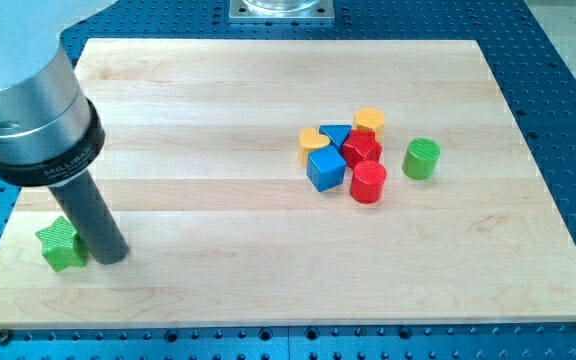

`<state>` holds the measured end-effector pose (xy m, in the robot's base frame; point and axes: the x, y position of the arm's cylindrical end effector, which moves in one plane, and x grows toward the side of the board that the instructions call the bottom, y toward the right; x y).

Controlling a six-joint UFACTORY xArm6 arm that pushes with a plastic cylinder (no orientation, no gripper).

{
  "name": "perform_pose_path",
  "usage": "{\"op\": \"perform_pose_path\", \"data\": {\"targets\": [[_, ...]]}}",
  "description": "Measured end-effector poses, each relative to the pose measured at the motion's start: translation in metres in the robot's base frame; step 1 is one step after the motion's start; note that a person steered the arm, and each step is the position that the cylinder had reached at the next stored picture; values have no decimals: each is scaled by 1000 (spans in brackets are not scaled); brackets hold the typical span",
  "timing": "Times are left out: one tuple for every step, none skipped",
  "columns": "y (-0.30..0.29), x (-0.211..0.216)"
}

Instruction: Bring the green circle and red circle below the blue cube

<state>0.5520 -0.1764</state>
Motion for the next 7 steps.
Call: {"op": "perform_pose_path", "data": {"targets": [[67,15],[162,-9],[264,-17],[327,-46],[373,-106],[398,-130],[377,-148]]}}
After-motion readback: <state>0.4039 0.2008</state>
